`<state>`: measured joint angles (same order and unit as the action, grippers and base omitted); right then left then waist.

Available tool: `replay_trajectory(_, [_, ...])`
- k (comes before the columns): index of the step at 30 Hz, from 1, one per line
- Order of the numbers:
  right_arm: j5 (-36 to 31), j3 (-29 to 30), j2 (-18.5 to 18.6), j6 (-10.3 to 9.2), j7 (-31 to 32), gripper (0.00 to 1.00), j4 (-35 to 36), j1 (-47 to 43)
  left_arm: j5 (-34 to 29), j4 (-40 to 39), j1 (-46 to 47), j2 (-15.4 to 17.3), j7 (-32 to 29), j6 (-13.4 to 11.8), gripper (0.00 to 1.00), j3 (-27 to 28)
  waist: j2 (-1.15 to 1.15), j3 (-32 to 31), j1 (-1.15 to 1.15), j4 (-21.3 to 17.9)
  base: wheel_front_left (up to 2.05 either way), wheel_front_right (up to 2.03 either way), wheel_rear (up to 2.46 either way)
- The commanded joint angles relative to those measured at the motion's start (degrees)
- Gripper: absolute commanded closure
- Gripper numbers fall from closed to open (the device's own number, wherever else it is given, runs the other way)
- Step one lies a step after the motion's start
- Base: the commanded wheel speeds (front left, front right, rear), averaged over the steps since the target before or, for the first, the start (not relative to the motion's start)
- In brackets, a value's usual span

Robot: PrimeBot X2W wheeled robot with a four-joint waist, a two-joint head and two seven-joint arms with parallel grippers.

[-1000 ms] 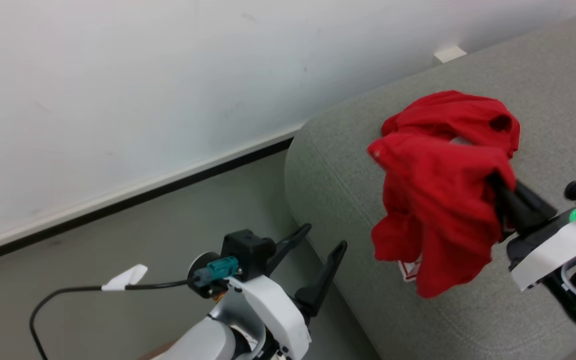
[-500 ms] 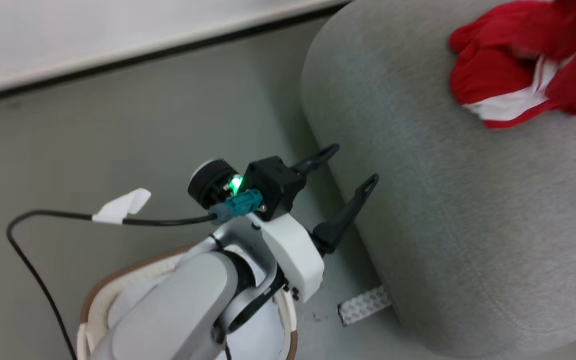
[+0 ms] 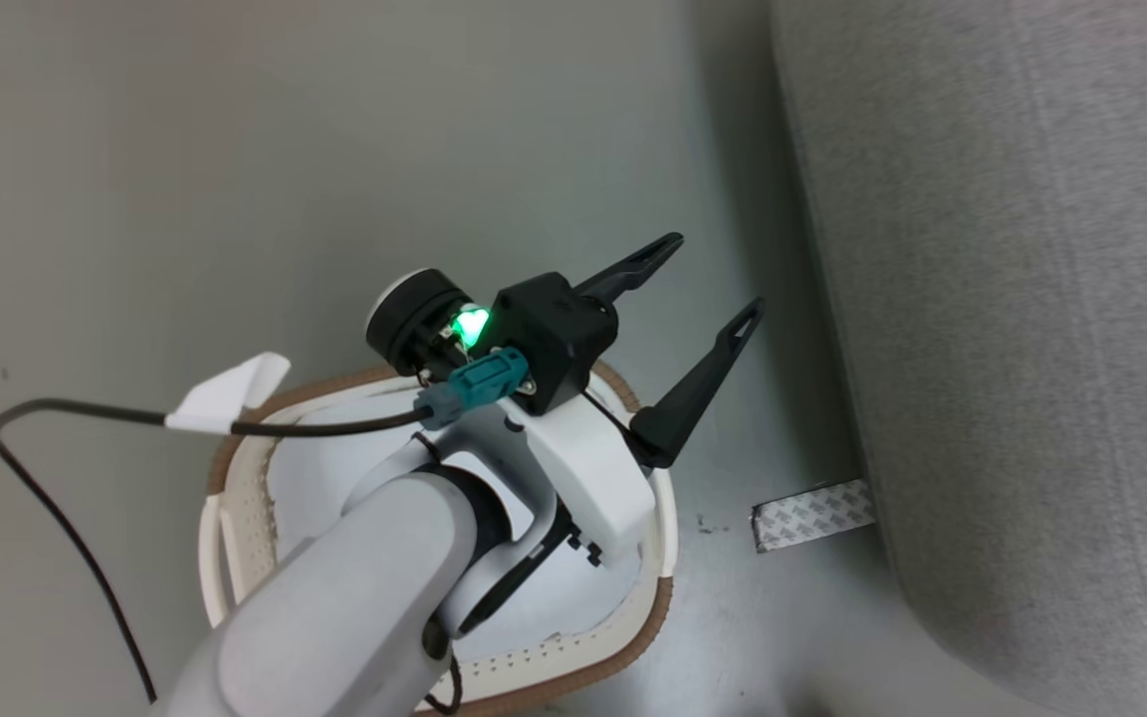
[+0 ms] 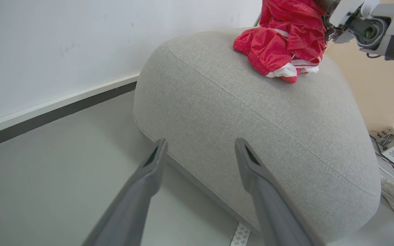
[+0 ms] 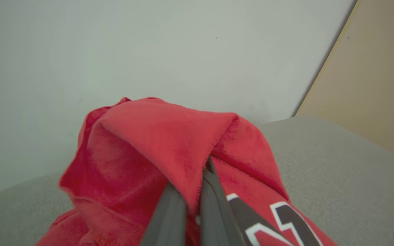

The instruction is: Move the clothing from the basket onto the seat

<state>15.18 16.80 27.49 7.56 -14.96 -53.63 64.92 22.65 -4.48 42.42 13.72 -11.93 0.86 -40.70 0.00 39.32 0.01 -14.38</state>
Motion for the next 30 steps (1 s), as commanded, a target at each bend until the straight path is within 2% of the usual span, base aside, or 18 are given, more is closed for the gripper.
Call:
replay_trajectory(1, [-1.79, 1.63, -0.67, -0.15, -0.16, 1.00, -1.33, -0.36, -0.48, -0.23, -0.49, 0.44, 0.62, -0.28, 0.00, 0.29, 0.00, 1.39, -0.01, 1.14, 0.00, 0.00, 0.00])
replay_trajectory(5, [-6.87, 7.57, -3.39, -0.15, -0.16, 1.00, -3.16, -2.41, -0.32, 0.23, -1.38, 0.85, 1.13, -0.76, 0.00, 0.47, 0.00, 0.98, -0.01, 1.20, 0.00, 0.00, 0.00])
replay_trajectory(6, [-8.36, 8.58, -4.02, -0.15, -0.16, 0.87, -2.56, -2.90, -0.17, 0.39, -1.49, 0.85, 1.32, -0.86, 0.00, 0.54, 0.00, 0.76, -0.01, 1.19, 0.00, 0.00, 0.00])
replay_trajectory(7, [-9.79, 9.30, -5.05, -0.15, -0.15, 0.58, -1.91, -3.37, -0.07, 0.51, -1.51, 0.91, 1.58, -1.11, 0.00, 0.72, 0.00, 0.51, -0.01, 1.12, 0.00, 0.00, 0.00])
replay_trajectory(8, [-11.18, 10.11, -6.05, -0.14, -0.15, 0.23, -0.88, -3.83, -0.04, 0.64, -1.50, 1.03, 1.70, -1.32, 0.00, 0.89, 0.00, 0.24, -0.01, 1.00, 0.00, 0.00, 0.00])
replay_trajectory(9, [-11.92, 10.85, -7.09, -0.15, -0.15, 0.00, -0.05, -4.25, 0.07, 0.77, -1.67, 1.11, 2.10, -1.45, 0.00, 1.22, 0.00, -0.15, -0.01, 0.83, 0.00, 0.00, 0.00])
replay_trajectory(14, [-14.65, 11.36, -11.27, -0.15, -0.15, 0.00, 7.57, -7.96, 1.35, 1.87, -3.14, 1.61, 4.96, -2.25, 0.00, 2.79, 0.00, -3.74, -0.01, 0.14, 0.00, 0.00, 0.00])
replay_trajectory(20, [-13.89, 6.51, -15.54, -0.15, -0.16, 0.00, 17.87, -17.45, 3.15, 5.02, -6.58, 2.88, 9.49, -2.97, 0.00, 5.57, 0.00, -10.40, -0.01, 0.55, 0.00, 0.00, 0.00])
replay_trajectory(24, [-14.30, 2.97, -16.99, -0.15, -0.17, 0.00, 24.27, -24.99, 4.89, 8.22, -9.86, 2.75, 12.82, -3.99, 0.00, 7.18, 0.00, -16.38, -0.01, 1.76, 0.00, 0.00, 0.00])
replay_trajectory(30, [-13.67, -1.90, -19.47, -0.15, -0.16, 0.00, 29.96, -35.22, 6.60, 12.74, -15.80, 2.38, 17.26, -5.96, 0.00, 8.80, 0.00, -25.59, -0.01, 3.86, 0.00, 0.00, 0.00])
